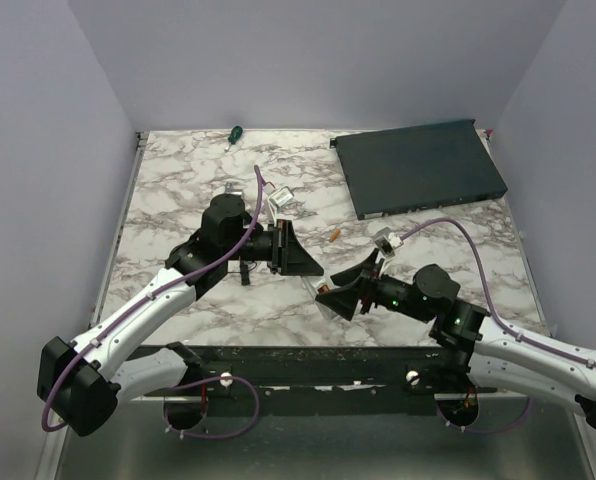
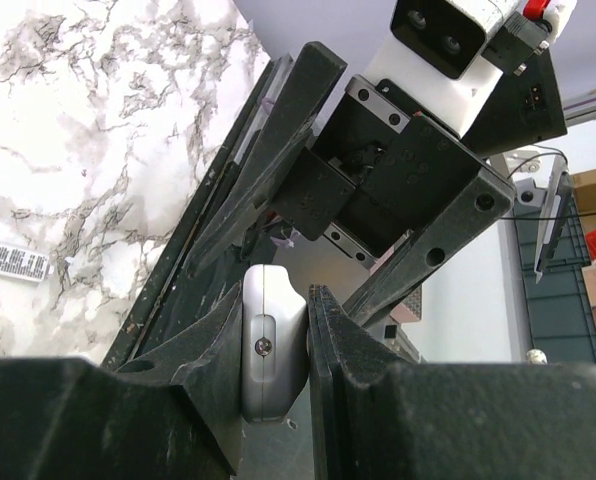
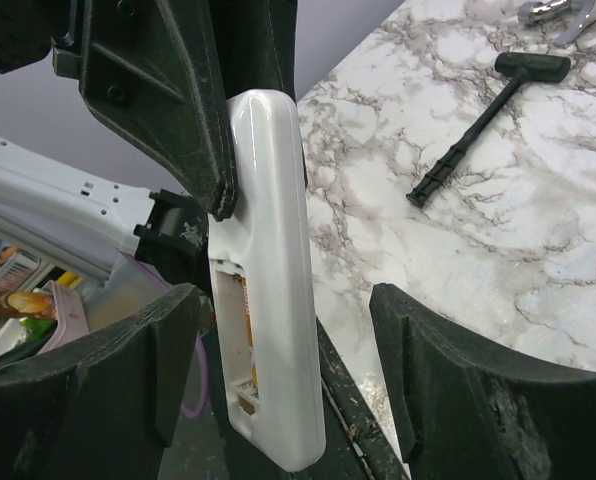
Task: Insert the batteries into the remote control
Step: Load the battery into the remote control.
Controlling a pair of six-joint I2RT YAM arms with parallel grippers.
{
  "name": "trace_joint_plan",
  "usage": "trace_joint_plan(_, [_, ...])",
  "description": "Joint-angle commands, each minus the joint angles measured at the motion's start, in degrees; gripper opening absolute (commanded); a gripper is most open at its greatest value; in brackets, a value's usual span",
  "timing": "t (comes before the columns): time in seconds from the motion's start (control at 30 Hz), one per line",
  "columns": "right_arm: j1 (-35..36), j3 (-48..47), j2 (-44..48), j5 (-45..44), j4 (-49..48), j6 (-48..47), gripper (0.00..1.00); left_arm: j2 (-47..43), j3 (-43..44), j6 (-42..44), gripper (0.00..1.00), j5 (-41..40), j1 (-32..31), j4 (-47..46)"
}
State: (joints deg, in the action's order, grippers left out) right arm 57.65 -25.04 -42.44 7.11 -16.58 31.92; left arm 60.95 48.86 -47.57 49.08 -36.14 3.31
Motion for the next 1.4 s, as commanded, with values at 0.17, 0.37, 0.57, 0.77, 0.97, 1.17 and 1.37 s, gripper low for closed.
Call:
trace_joint_plan(0.17, [0.1,-5.9,-3.4,-2.1,7.0,-7.4,0.77,0.7,4.3,0.1,0.0,-7.6,-0.1,7.2])
trace_joint_plan(0.37, [0.1,-10.9,-8.2,-2.0,11.9,-15.7,0.87,2.7,4.8,-3.7,0.0,-15.0,0.4,10.9])
trace_joint_plan(0.57, [0.2,-11.8,-10.9,-3.7,12.7,-20.4,0.9,3.1,4.8,-6.8,0.0,-17.1,1.3,10.4])
trace_joint_plan(0.77, [0.1,-11.0,-10.9,-5.4,14.0,-24.2,0.87,2.9,6.0,-6.4,0.0,-17.6,2.3,11.9])
trace_joint_plan(0.97, [0.1,-11.0,-11.8,-5.5,14.5,-25.2,0.79,3.0,5.9,-6.6,0.0,-17.1,2.9,11.8])
trace_joint_plan(1.17, [0.2,-11.4,-13.9,-5.2,14.4,-25.3,0.77,3.1,5.7,-7.4,0.0,-16.8,3.3,11.5])
trace_joint_plan(1.37, [0.1,-11.8,-15.0,-4.7,14.2,-25.6,0.78,3.1,5.3,-8.0,0.0,-16.8,3.7,11.5])
